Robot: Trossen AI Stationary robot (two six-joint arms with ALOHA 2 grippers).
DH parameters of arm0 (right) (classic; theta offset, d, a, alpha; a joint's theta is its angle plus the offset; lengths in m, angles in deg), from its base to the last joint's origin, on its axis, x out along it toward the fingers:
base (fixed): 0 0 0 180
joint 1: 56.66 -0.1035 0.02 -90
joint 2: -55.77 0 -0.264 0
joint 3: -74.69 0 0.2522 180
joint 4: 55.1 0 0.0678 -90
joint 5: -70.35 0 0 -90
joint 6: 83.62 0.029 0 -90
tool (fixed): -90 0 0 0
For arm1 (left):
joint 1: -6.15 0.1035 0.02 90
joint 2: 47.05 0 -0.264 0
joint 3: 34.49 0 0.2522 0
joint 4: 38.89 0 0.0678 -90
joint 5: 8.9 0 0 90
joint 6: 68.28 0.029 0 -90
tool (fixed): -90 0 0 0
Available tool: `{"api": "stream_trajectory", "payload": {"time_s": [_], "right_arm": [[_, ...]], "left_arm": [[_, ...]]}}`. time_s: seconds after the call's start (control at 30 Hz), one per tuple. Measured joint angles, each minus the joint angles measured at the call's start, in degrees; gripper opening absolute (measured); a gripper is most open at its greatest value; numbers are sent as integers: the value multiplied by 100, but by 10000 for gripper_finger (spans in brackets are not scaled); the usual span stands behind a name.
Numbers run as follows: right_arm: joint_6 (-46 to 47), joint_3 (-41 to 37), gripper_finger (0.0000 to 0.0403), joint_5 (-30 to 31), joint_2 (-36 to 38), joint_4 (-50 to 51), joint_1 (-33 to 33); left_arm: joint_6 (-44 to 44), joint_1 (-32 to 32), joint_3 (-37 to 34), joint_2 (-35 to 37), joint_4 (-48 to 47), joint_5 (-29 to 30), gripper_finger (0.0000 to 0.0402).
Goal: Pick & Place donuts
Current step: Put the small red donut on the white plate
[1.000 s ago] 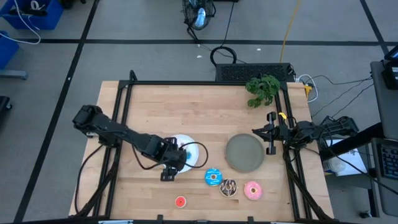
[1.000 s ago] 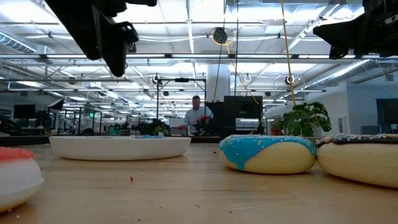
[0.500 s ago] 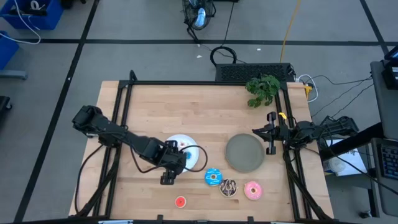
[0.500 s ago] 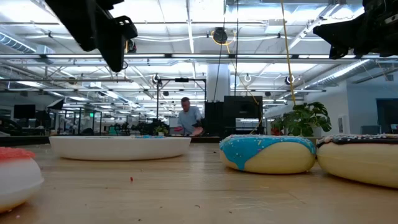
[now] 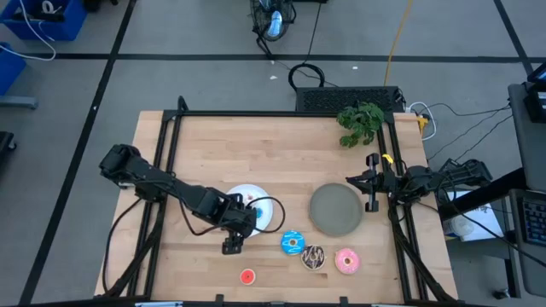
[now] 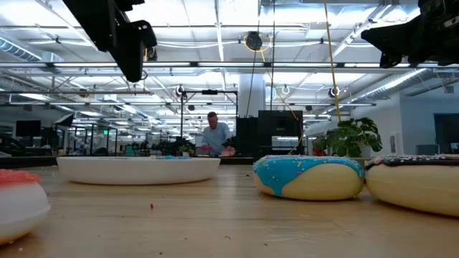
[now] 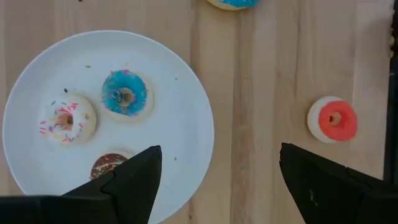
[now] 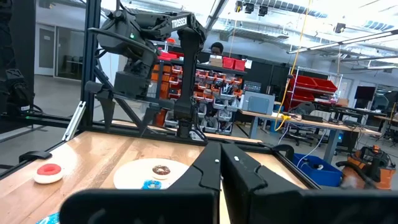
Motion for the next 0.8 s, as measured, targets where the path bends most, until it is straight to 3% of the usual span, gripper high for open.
{"api": "stream_trajectory", "payload": {"time_s": [0.67, 0.8], "right_arm": [[0, -1, 0, -2, 0, 0, -1], [0, -1, 0, -2, 0, 0, -2]], "left_arm": [[-11, 11, 0, 0, 25, 166, 324], [159, -60, 0, 0, 556, -2, 316]]}}
